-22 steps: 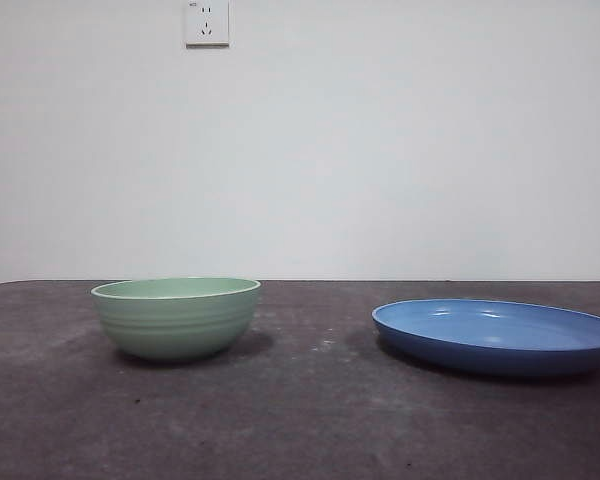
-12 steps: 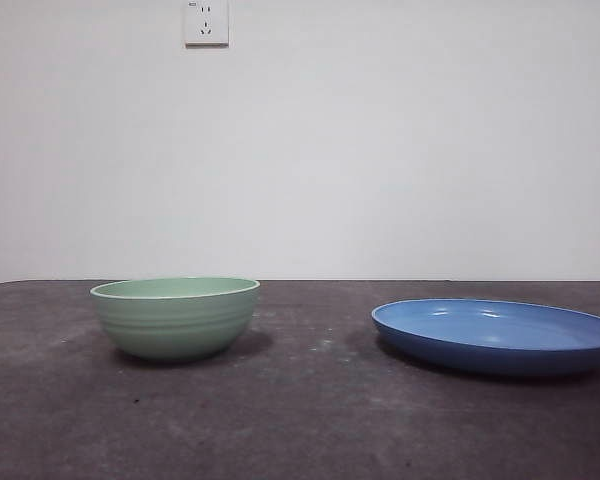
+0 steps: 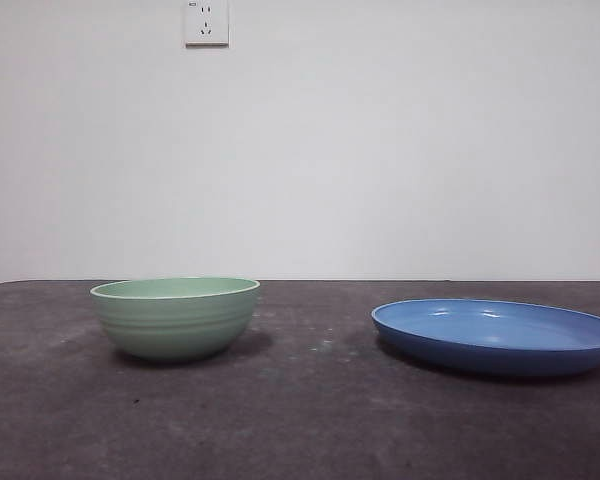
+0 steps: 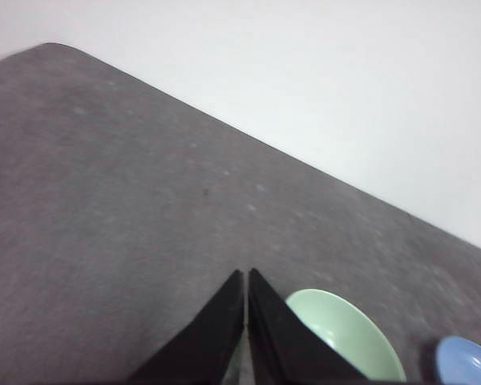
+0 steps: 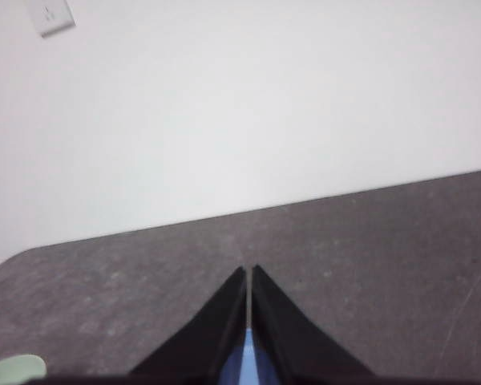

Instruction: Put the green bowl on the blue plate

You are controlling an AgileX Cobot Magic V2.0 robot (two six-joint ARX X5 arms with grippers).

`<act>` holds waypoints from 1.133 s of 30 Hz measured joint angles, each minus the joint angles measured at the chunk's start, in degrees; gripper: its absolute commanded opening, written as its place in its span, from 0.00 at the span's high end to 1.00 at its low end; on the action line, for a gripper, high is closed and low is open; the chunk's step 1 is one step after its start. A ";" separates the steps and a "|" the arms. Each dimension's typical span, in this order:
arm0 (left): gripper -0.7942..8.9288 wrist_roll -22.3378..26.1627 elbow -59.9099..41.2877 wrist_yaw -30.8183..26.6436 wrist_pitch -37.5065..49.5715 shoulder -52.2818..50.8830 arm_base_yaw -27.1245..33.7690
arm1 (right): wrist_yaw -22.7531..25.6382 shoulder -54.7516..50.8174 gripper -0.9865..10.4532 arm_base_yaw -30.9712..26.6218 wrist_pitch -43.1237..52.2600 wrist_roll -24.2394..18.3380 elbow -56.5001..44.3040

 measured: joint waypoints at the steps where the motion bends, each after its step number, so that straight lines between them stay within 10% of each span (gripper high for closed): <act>1: 0.91 0.66 1.70 1.03 -0.68 1.31 0.00 | 0.00 0.72 0.91 0.00 -1.20 -0.04 1.75; 22: 0.91 20.59 29.29 20.57 -26.84 31.06 -4.85 | -20.37 34.29 0.91 1.18 -38.40 -16.04 34.80; 34: 0.91 25.86 34.03 20.79 -34.18 34.32 -13.11 | -21.00 39.67 0.91 8.72 -52.59 -23.08 37.53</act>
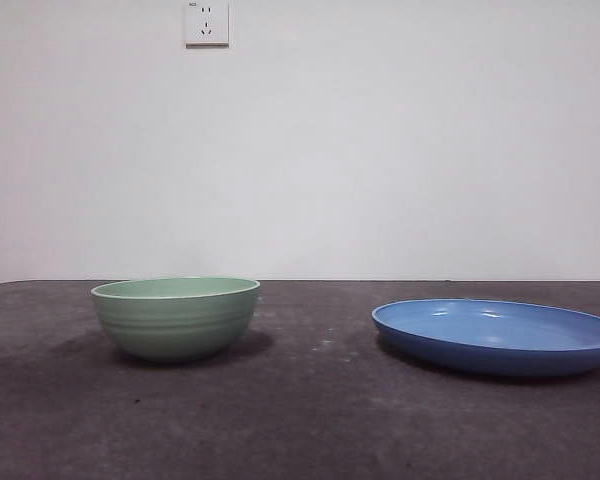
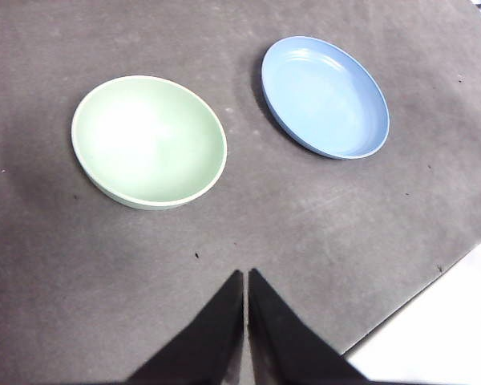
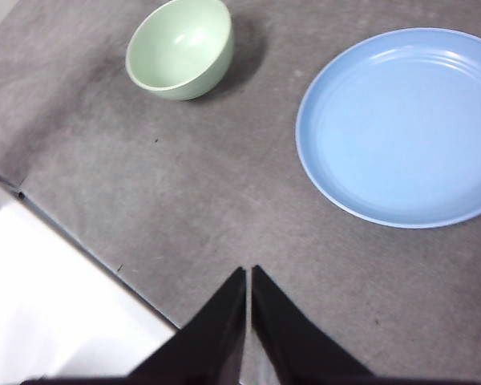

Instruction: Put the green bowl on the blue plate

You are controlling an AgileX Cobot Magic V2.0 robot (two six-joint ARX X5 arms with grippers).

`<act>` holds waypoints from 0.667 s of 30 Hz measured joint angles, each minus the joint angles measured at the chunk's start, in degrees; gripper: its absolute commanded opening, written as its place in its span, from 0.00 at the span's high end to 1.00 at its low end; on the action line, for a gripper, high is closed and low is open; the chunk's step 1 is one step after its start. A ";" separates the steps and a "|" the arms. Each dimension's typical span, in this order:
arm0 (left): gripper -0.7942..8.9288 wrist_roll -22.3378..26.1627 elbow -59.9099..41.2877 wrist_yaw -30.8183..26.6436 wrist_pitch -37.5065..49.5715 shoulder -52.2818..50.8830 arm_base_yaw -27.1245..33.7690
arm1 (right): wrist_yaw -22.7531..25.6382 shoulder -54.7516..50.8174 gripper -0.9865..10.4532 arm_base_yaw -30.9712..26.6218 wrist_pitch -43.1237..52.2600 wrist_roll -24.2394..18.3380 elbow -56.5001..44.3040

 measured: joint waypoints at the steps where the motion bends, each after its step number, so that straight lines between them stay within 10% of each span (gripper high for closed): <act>1: 0.91 0.07 0.00 0.00 0.00 0.00 -0.09 | 0.00 -0.02 0.91 0.24 0.00 -0.13 0.00; 9: 0.50 0.11 0.00 0.00 0.00 0.00 -0.13 | 0.07 -0.04 0.56 0.50 0.02 -0.35 0.04; 20: 0.50 -0.24 0.00 -0.26 1.07 0.98 -0.13 | 0.09 -0.04 0.56 0.50 0.07 -0.33 0.04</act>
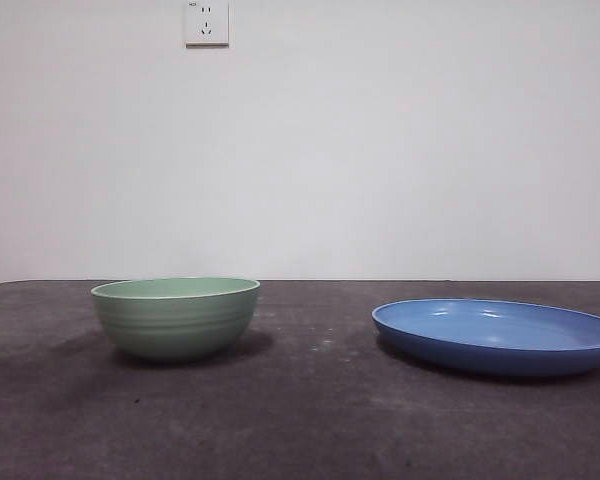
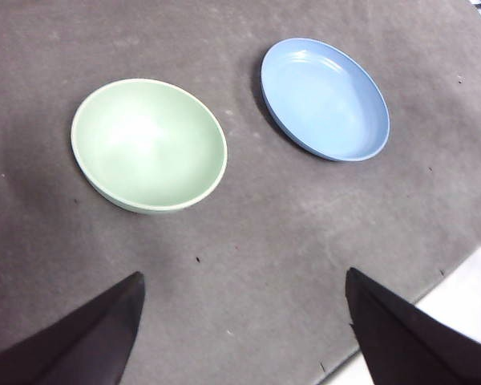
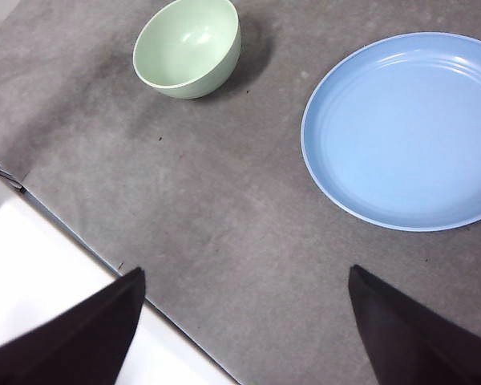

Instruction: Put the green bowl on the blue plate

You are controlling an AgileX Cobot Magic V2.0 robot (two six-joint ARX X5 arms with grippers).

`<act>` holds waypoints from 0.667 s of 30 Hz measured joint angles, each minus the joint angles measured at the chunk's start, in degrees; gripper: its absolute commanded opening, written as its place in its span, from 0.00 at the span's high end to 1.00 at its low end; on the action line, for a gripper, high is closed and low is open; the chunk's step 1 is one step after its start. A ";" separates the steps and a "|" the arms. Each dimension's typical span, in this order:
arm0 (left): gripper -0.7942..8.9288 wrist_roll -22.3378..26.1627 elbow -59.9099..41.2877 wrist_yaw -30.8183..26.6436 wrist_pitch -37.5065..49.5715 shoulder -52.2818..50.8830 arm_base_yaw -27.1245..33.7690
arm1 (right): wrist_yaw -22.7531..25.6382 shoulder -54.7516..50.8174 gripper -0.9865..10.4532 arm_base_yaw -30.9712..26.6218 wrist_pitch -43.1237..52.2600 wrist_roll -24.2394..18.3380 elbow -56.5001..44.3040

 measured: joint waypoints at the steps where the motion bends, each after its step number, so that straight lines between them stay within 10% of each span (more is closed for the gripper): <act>1: 0.50 -0.11 0.00 -0.44 0.55 0.55 0.00 | -0.02 0.00 0.56 0.00 0.00 0.00 0.00; 20: 0.50 -1.77 14.16 -14.97 6.14 30.40 -5.31 | -0.02 0.00 0.56 0.00 0.42 0.00 0.00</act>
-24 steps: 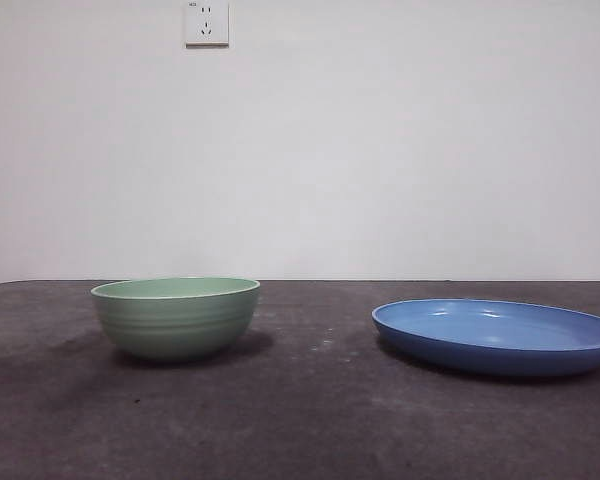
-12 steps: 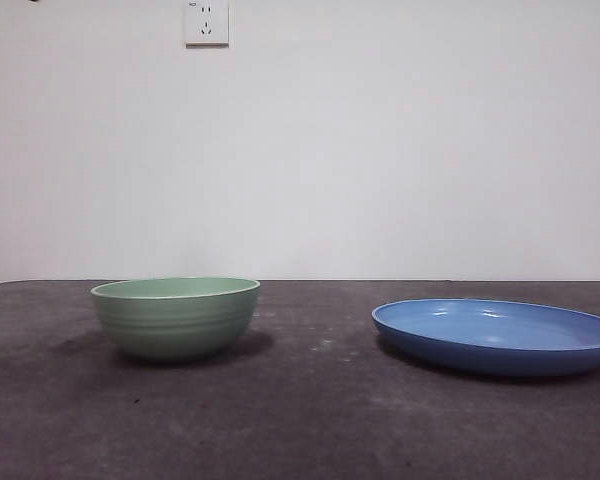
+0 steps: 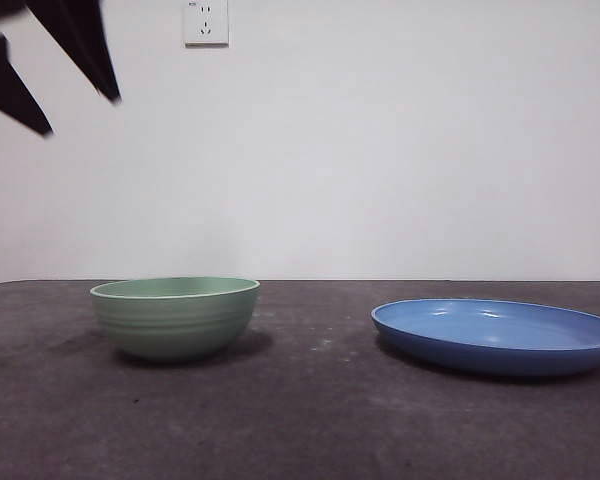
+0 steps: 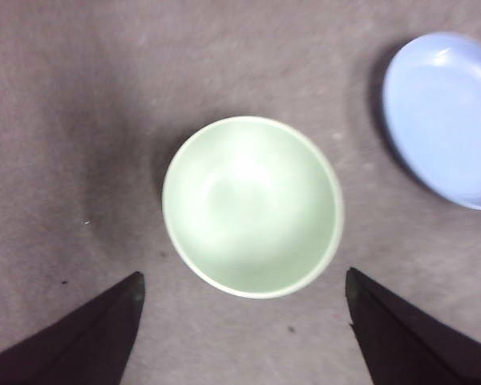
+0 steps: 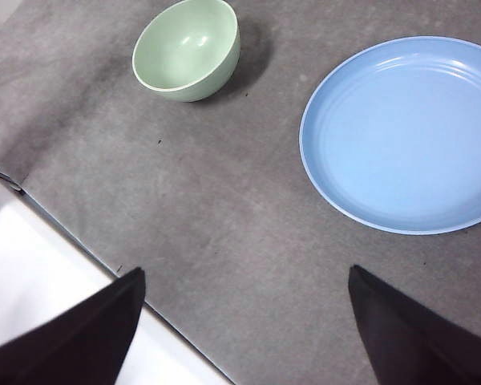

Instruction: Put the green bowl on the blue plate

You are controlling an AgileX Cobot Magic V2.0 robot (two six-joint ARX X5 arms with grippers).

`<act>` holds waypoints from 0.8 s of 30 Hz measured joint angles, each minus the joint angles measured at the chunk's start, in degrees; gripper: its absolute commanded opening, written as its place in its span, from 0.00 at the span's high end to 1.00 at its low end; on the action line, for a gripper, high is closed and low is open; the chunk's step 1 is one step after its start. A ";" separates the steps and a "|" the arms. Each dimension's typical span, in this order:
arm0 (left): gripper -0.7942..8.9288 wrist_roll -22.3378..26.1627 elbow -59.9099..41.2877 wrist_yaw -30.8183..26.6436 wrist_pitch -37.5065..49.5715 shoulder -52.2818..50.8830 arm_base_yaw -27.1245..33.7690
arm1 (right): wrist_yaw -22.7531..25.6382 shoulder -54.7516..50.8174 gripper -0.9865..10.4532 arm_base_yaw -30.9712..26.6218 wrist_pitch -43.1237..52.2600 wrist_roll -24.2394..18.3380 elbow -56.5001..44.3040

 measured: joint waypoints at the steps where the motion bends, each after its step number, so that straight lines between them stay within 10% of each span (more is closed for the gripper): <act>1: 0.50 0.02 0.59 -0.61 0.39 1.99 -0.31 | 0.00 0.00 0.56 0.00 0.00 0.00 0.00; 24: 0.54 0.20 1.64 -5.03 10.58 27.36 -0.85 | 0.00 0.00 0.56 0.00 0.37 0.00 0.00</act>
